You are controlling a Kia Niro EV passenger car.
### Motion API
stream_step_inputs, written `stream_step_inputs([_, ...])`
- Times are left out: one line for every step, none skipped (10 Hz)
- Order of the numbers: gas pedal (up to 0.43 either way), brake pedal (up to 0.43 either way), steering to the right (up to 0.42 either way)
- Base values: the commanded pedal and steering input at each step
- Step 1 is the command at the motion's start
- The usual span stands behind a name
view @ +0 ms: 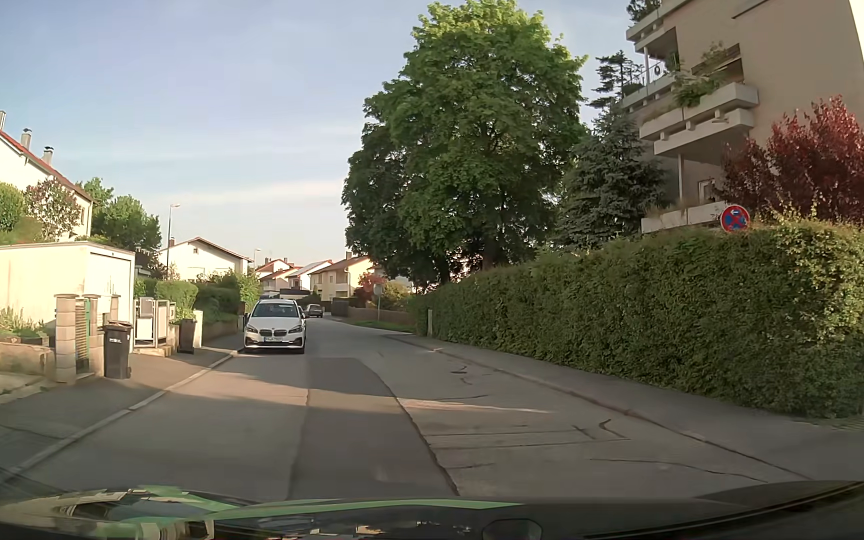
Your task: Follow the waypoints while adhering to traffic rules and regulations
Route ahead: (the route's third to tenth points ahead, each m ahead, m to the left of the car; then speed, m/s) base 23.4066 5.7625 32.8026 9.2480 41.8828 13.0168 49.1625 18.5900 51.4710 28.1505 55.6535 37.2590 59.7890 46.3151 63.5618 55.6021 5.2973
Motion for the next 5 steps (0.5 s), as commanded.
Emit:
stream_step_inputs([0.039,0.000,-0.014])
stream_step_inputs([0.039,0.000,-0.024])
stream_step_inputs([0.039,0.000,-0.033])
stream_step_inputs([0.039,0.000,-0.042])
stream_step_inputs([0.039,0.000,-0.050])
